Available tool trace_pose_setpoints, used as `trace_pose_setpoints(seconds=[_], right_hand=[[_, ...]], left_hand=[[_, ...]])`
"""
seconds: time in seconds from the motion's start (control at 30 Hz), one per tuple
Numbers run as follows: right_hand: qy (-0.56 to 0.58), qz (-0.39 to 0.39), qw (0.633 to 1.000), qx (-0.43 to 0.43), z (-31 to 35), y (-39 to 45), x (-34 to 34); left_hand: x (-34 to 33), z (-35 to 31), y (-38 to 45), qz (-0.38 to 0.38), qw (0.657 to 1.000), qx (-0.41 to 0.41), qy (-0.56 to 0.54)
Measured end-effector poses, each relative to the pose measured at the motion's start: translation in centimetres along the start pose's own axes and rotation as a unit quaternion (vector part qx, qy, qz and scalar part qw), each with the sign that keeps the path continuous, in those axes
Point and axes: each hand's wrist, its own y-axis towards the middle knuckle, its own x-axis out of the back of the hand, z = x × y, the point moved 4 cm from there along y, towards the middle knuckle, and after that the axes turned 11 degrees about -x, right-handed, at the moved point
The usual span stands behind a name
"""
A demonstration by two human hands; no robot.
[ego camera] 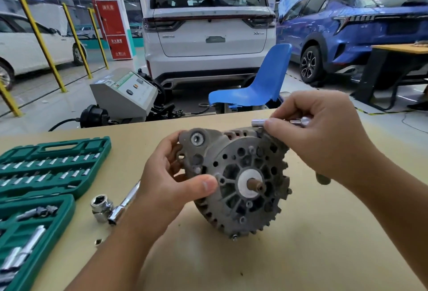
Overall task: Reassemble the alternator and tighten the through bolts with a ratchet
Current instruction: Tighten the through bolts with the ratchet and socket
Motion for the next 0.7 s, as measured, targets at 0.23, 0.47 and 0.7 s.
trace_pose_setpoints(seconds=[0.23, 0.47, 0.7], right_hand=[[0.024, -0.067, 0.997, 0.005, 0.0, -4.9, 3.3], [-0.008, -0.172, 0.984, -0.046, -2.1, -10.6, 5.6], [-0.067, -0.173, 0.983, -0.004, -3.3, -11.8, 4.5]], left_hand=[[-4.1, -2.6, -1.2, 0.06, 0.994, -0.084, 0.039], [-6.5, -3.2, -1.6, 0.033, 0.993, -0.098, 0.06], [-5.7, -3.0, -2.3, 0.036, 0.993, -0.112, 0.023]])
